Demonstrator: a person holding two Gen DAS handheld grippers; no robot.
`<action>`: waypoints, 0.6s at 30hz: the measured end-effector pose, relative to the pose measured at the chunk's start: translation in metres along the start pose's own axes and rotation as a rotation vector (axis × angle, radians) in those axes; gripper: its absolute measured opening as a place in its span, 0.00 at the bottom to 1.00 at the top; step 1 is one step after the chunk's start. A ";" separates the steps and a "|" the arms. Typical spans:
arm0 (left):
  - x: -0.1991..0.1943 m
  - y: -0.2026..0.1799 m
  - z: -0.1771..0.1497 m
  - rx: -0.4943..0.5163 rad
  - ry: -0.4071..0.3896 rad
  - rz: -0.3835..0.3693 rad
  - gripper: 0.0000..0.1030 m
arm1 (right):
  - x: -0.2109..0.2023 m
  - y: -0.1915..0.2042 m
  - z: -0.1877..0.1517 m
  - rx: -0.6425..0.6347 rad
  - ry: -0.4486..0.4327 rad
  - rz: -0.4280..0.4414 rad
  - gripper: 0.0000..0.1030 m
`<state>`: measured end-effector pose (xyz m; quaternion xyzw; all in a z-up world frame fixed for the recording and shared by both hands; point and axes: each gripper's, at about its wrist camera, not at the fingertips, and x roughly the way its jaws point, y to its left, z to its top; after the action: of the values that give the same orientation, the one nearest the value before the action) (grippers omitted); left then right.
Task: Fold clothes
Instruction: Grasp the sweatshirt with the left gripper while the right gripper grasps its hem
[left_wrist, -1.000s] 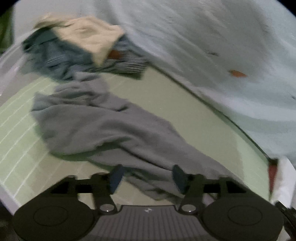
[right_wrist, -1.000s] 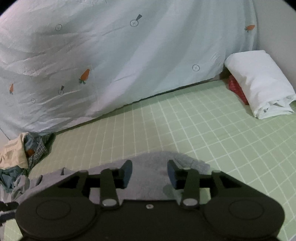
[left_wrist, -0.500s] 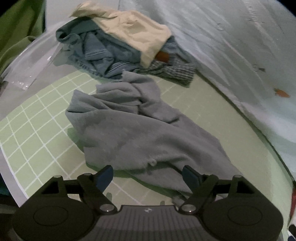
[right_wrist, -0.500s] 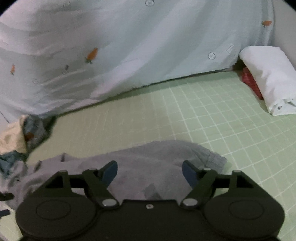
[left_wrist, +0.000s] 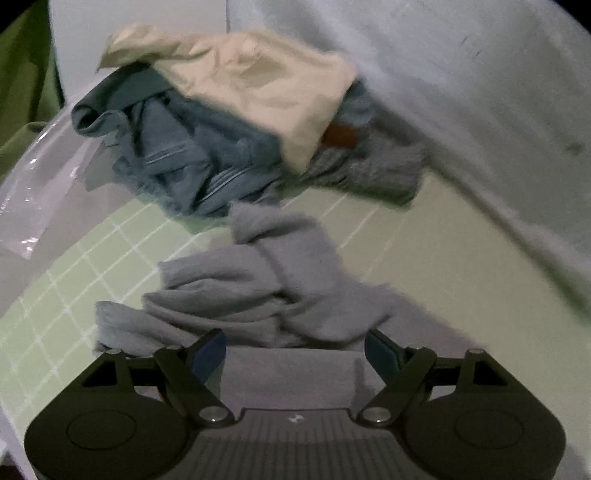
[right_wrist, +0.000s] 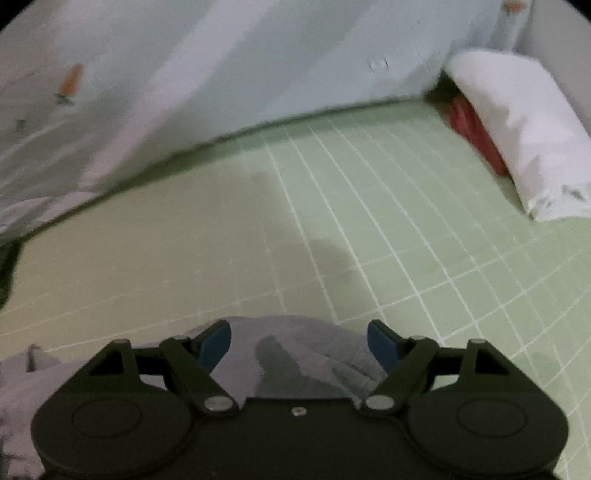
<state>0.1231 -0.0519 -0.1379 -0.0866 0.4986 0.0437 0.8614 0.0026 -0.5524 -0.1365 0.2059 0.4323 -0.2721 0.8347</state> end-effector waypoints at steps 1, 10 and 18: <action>0.004 0.005 -0.001 -0.024 0.021 0.018 0.80 | 0.003 -0.003 -0.002 0.007 0.014 -0.005 0.80; 0.018 0.043 -0.020 -0.203 0.080 0.060 0.78 | 0.006 -0.019 -0.023 0.045 0.076 0.036 0.61; 0.023 0.040 -0.021 -0.234 0.041 0.038 0.25 | -0.001 -0.012 -0.005 0.009 0.008 0.040 0.04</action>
<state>0.1103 -0.0172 -0.1718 -0.1779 0.5091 0.1164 0.8340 -0.0083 -0.5581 -0.1400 0.2191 0.4303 -0.2565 0.8373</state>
